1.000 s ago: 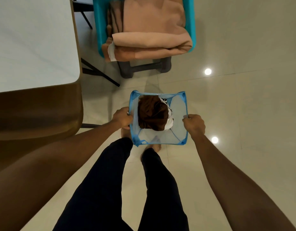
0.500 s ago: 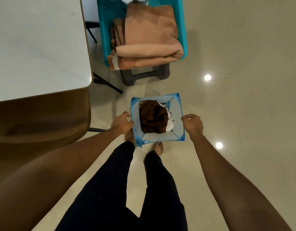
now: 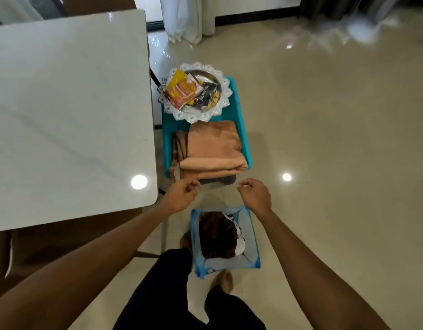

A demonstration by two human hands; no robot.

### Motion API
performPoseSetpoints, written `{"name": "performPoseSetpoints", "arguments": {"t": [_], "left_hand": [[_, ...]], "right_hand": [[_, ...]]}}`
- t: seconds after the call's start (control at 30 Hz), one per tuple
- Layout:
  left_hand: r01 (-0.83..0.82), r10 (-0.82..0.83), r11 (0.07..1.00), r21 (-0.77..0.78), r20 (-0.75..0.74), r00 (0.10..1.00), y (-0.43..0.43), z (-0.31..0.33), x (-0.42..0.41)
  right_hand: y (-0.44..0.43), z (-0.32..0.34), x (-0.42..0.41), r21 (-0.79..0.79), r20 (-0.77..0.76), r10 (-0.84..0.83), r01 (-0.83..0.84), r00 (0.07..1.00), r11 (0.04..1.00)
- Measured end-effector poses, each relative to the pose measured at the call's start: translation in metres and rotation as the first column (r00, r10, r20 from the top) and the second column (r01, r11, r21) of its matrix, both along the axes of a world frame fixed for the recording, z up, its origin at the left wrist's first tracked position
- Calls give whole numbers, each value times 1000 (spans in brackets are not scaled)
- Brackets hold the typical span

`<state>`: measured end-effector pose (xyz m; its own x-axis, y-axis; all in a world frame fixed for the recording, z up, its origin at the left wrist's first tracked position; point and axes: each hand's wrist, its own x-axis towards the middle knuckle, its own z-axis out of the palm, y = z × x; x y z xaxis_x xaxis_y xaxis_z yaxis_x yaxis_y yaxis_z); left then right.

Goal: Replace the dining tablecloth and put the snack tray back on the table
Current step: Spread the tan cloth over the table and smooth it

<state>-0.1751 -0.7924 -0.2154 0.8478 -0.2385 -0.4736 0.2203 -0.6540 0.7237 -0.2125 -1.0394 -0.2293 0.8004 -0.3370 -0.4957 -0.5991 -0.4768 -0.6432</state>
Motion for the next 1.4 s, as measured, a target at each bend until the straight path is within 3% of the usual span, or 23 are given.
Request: {"name": "performPoseSetpoints", "arguments": {"t": [0.1, 0.37, 0.43, 0.5, 0.57, 0.6, 0.67, 0.77, 0.9, 1.1, 1.27, 1.4], "left_hand": [[-24, 24, 1000, 0, 40, 999, 5, 6, 42], [-320, 323, 946, 45, -119, 939, -1, -20, 179], [-164, 181, 979, 121, -144, 973, -5, -26, 188], [184, -139, 954, 237, -195, 971, -11, -33, 189], [522, -457, 790, 321, -259, 851, -17, -40, 178], [604, -535, 725, 332, -282, 797, -20, -46, 173], [675, -608, 640, 368, -296, 737, -22, -55, 157], [667, -677, 494, 558, -234, 698, -32, -61, 143], [670, -683, 427, 608, -268, 679, -41, -57, 151], [652, -729, 480, 587, -147, 668, -42, -57, 180], [555, -688, 602, 574, 20, 726, -39, -48, 197], [458, -621, 689, 562, 131, 773, -38, -22, 205]], "right_hand": [[10, 7, 42, -50, 8, 60, -60, 998, 997], [24, -7, 160, -67, -139, 89, -99, 986, 993], [20, -10, 179, -20, -187, 199, -206, 962, 978], [17, -15, 193, 46, -253, 437, -440, 863, 897], [16, -20, 190, 17, -374, 681, -730, 630, 684], [15, -24, 188, -17, -428, 738, -821, 521, 570], [18, -32, 176, -80, -462, 763, -878, 453, 472], [19, -41, 170, -179, -426, 729, -840, 535, 512], [18, -38, 179, -172, -435, 694, -809, 574, 562], [22, -28, 186, -179, -459, 617, -746, 640, 641], [18, -22, 178, -214, -438, 644, -769, 627, 602], [14, -9, 175, -401, -292, 557, -629, 777, 666]]}}
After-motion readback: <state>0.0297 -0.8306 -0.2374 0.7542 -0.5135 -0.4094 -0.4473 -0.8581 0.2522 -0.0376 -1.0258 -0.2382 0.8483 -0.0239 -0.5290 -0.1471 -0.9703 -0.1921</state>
